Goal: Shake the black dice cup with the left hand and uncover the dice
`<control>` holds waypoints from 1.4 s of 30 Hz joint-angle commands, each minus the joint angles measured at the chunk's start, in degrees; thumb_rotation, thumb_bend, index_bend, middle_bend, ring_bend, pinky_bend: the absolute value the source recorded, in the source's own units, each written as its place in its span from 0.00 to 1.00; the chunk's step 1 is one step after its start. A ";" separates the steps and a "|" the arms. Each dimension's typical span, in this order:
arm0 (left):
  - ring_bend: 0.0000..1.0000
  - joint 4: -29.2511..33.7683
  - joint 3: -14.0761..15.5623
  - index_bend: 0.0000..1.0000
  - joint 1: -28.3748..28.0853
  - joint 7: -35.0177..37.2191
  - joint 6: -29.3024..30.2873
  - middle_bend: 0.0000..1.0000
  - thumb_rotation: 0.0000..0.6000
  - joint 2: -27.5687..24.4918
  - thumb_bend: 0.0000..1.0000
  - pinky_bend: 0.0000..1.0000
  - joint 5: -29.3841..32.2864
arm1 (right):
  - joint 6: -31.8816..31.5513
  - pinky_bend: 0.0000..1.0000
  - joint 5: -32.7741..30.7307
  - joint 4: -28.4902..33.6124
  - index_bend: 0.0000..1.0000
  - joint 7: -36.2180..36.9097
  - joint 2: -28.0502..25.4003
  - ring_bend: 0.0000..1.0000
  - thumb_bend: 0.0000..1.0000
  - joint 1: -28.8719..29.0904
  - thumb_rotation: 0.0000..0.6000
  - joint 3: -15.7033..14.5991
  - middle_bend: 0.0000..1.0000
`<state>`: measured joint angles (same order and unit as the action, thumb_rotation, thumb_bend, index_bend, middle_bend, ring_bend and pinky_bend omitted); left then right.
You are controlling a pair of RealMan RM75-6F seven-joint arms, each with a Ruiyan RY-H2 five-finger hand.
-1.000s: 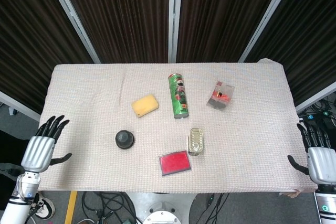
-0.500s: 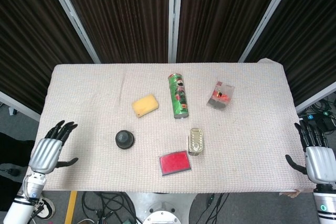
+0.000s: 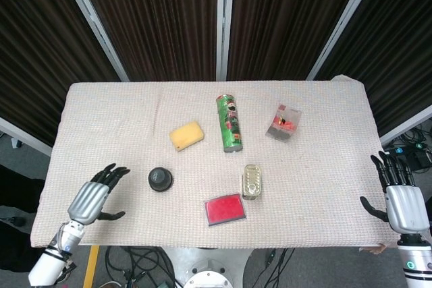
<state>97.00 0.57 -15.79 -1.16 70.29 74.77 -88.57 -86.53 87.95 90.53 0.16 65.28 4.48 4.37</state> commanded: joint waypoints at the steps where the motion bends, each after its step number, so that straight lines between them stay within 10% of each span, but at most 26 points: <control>1: 0.01 -0.69 -1.14 0.10 -1.71 0.65 -2.39 0.10 1.00 2.15 0.02 0.16 1.73 | -0.25 0.00 0.30 1.08 0.00 -0.77 -0.34 0.00 0.13 0.28 1.00 0.31 0.00; 42: 0.01 -13.65 -7.96 0.10 -16.15 -3.48 -18.69 0.13 1.00 16.84 0.03 0.16 18.81 | 2.48 0.00 -0.96 -0.13 0.00 -1.92 0.85 0.00 0.13 1.36 1.00 -0.54 0.00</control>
<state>83.83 -7.34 -31.68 -4.32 51.46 91.14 -70.05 -84.06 86.99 90.40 -1.75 66.14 5.85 3.83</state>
